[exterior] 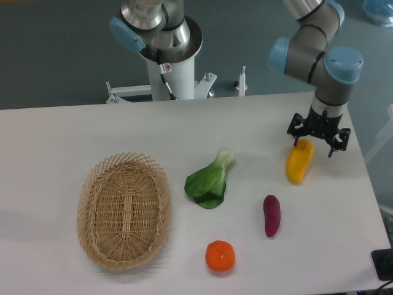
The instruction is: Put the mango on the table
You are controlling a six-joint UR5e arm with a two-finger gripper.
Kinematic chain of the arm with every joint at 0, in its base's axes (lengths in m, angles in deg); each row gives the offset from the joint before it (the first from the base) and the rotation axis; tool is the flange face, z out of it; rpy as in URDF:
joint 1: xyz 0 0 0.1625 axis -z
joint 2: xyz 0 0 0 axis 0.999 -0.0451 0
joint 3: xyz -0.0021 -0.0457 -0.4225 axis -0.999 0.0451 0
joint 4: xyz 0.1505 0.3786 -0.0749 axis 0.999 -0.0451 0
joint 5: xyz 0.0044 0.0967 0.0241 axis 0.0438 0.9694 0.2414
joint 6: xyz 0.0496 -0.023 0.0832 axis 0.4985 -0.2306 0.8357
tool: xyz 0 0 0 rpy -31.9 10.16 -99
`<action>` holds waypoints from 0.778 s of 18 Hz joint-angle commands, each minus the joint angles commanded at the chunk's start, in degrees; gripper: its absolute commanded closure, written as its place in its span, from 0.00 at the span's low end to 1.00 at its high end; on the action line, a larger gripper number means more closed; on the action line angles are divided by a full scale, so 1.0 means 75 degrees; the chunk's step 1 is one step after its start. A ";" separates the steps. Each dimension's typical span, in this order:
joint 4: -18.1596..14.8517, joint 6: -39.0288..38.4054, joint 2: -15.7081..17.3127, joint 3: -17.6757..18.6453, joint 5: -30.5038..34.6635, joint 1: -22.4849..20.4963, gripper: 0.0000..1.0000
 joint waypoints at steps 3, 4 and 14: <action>-0.0117 0.0012 0.0059 -0.0317 0.0012 0.0000 0.00; -0.0176 0.0012 0.0059 -0.0353 0.0012 0.0012 0.00; -0.1757 0.0012 0.0176 -0.1336 0.0457 0.0023 0.00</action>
